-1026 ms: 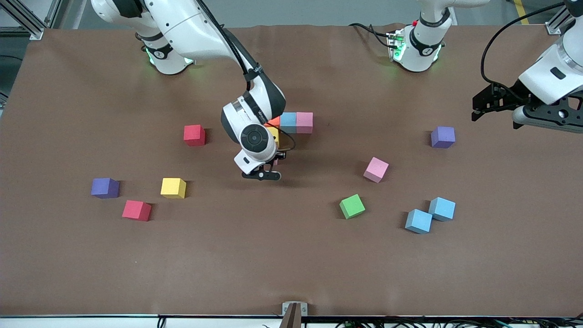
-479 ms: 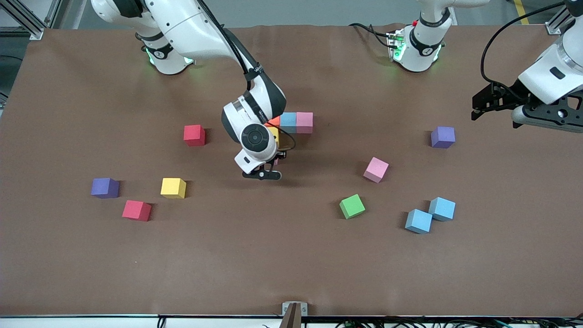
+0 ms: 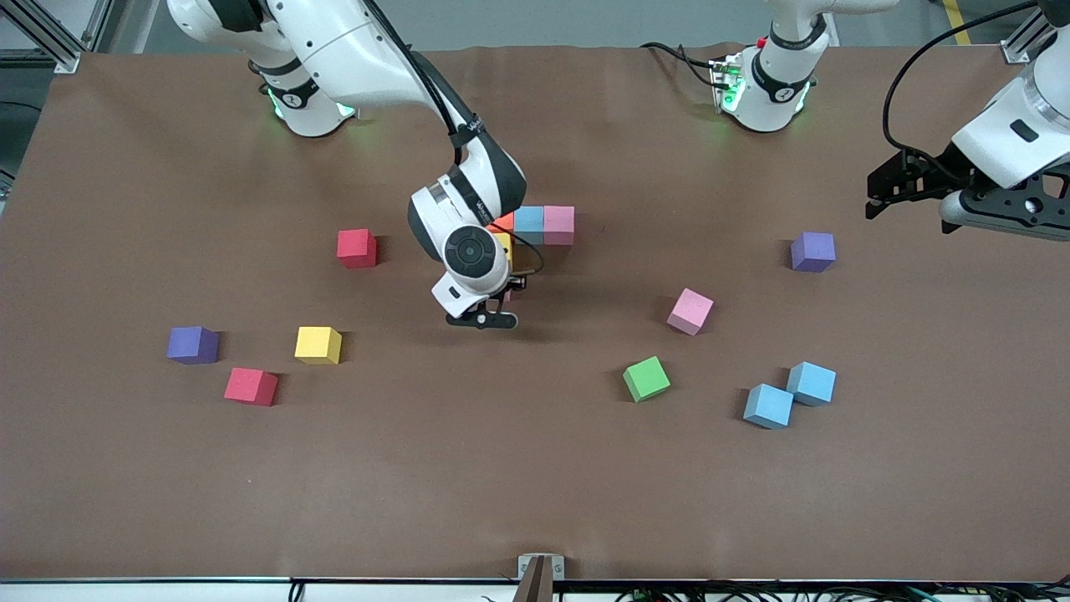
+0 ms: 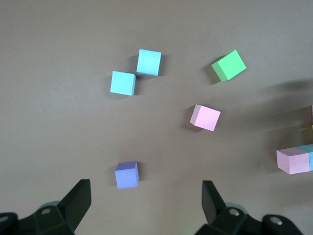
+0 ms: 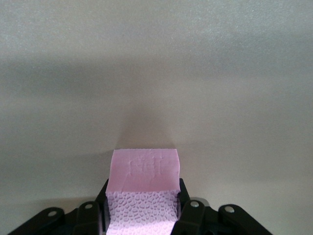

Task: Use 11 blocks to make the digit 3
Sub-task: 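Lower the pink block and open the right gripper, then move the right gripper to yellow while the left gripper reaches green, then grasp yellow with the right gripper while the left gripper grasps green, then carry green beside pink with the left gripper while the right gripper lifts yellow, then set green down and open the left gripper while the right gripper lowers yellow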

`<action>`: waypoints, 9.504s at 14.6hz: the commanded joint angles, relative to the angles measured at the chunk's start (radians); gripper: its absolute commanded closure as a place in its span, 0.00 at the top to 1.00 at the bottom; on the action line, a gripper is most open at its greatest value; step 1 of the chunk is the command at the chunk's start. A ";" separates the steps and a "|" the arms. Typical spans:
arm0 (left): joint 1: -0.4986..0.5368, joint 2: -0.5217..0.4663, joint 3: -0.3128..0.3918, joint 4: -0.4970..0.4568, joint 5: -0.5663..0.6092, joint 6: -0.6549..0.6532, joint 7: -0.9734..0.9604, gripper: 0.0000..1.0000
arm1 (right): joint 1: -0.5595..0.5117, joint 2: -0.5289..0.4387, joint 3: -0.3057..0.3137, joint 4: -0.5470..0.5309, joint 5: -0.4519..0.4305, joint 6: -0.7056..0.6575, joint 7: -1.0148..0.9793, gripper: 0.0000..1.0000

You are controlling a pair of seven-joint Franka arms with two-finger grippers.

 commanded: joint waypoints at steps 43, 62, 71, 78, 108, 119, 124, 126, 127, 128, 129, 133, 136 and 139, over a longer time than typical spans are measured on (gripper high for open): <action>-0.176 0.595 -0.043 0.232 -0.009 0.325 -0.607 1.00 | -0.483 -0.135 -0.109 -0.022 -0.110 -0.123 -0.623 1.00; -0.305 0.857 -0.040 0.219 -0.009 0.646 -1.051 0.92 | -0.497 -0.059 -0.078 -0.099 -0.058 0.024 -0.680 1.00; -0.333 0.802 -0.044 0.171 -0.009 0.622 -1.317 0.25 | -0.494 -0.054 -0.078 -0.104 -0.060 0.020 -0.680 1.00; -0.495 0.584 -0.043 -0.072 -0.008 0.629 -1.860 0.23 | -0.492 -0.063 -0.078 -0.141 -0.060 0.018 -0.680 0.97; -0.738 0.739 -0.031 -0.031 0.064 0.881 -2.634 0.21 | -0.398 -0.033 -0.078 0.074 -0.061 -0.009 -0.504 0.57; -0.744 0.744 -0.034 -0.029 0.110 0.879 -2.622 1.00 | -0.250 -0.002 -0.078 0.096 -0.058 0.000 -0.257 0.57; -0.758 0.704 -0.037 -0.031 0.144 0.807 -2.614 1.00 | -0.204 0.027 -0.076 0.109 0.012 0.001 -0.252 0.57; -0.755 0.647 -0.040 -0.035 0.155 0.737 -2.587 1.00 | -0.187 0.030 -0.076 0.109 0.034 0.001 -0.252 0.57; -0.752 0.609 -0.041 -0.040 0.155 0.686 -2.561 1.00 | -0.176 0.035 -0.076 0.111 0.034 0.001 -0.252 0.57; -0.745 0.571 -0.041 -0.043 0.155 0.634 -2.532 1.00 | -0.167 0.036 -0.076 0.111 0.034 0.001 -0.243 0.57; -0.736 0.540 -0.041 -0.043 0.153 0.584 -2.498 1.00 | -0.159 0.042 -0.076 0.111 0.034 0.003 -0.216 0.57; -0.631 0.396 -0.041 -0.147 0.155 0.523 -2.300 1.00 | -0.107 0.075 -0.076 0.148 0.034 0.005 -0.134 0.57; -0.519 0.304 -0.041 -0.270 0.155 0.523 -2.086 1.00 | -0.073 0.098 -0.076 0.165 0.038 0.001 -0.111 0.57; -0.401 0.276 -0.041 -0.334 0.155 0.526 -1.906 1.00 | -0.047 0.112 -0.076 0.172 0.078 0.000 -0.100 0.57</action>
